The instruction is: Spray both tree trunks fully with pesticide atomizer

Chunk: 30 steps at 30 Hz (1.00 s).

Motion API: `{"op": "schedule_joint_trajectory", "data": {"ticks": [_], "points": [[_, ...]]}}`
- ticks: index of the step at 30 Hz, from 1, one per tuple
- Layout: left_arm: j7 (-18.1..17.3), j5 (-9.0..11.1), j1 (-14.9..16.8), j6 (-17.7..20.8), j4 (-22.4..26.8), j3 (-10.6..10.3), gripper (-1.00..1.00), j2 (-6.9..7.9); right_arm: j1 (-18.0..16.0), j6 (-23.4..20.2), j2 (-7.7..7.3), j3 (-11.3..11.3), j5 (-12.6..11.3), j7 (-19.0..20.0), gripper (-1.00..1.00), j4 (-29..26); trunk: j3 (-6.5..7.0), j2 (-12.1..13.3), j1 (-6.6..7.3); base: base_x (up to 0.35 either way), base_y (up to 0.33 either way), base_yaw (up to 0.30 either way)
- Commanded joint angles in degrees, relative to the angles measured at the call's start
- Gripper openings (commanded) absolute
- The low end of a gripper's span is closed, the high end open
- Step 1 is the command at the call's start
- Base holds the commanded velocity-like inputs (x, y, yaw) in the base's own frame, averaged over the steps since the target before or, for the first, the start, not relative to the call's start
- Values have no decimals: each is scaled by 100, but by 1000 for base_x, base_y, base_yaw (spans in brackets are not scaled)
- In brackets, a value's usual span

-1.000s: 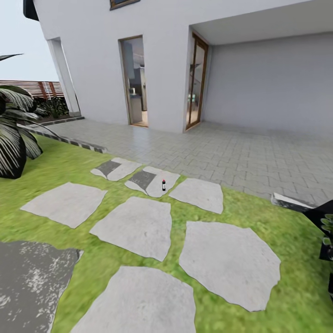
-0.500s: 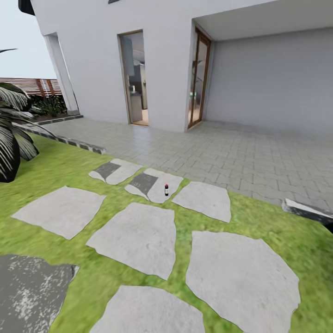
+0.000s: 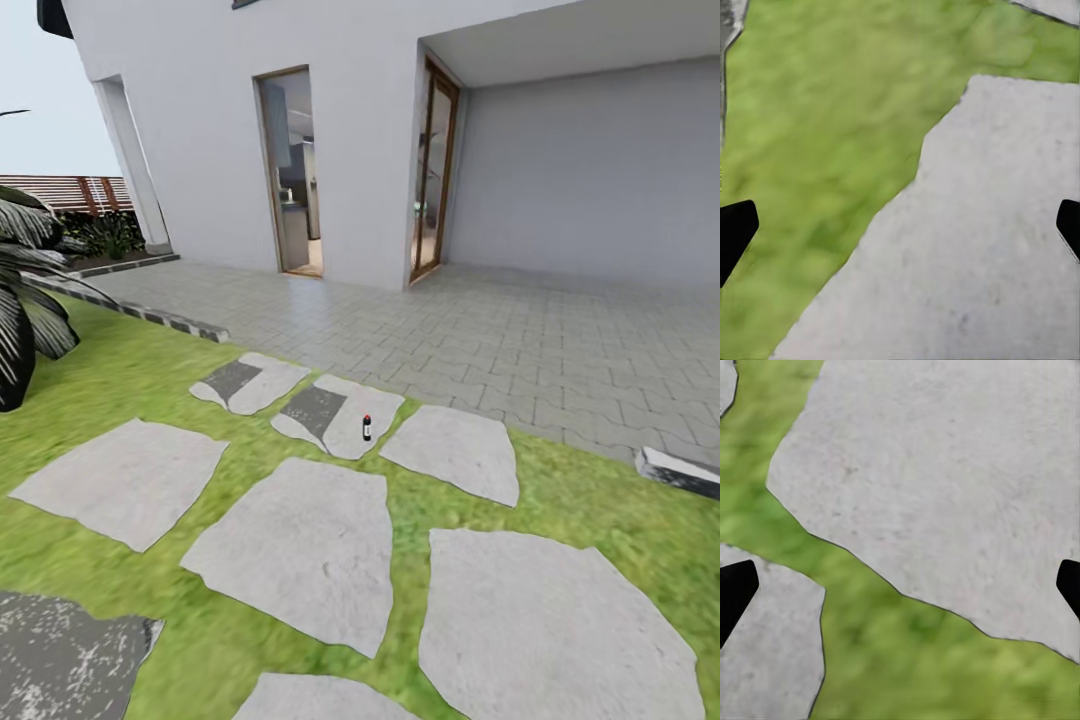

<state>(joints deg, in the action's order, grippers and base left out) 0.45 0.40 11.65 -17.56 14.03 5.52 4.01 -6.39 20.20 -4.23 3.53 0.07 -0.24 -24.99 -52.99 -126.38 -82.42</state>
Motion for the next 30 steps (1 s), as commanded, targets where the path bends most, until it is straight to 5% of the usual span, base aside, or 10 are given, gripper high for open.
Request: {"op": "schedule_joint_trajectory", "data": {"ticks": [1, 23, 30], "points": [[4, 4, 4, -19, -6, 10, 100, 0, -3, 16, 1, 8, 1, -2, 100, 3, -5, -2, -2, 339, 97, 0], [3, 4, 4, -19, -6, 11, 100, 2, -3, 10, 1, 7, -1, -2, 100, 3, -5, -2, -2, 338, 111, 0], [6, 4, 4, -19, -6, 11, 100, 0, -3, 10, 1, 7, -5, -1, 100, 3, -5, -2, -2, 322, 179, -206]]}}
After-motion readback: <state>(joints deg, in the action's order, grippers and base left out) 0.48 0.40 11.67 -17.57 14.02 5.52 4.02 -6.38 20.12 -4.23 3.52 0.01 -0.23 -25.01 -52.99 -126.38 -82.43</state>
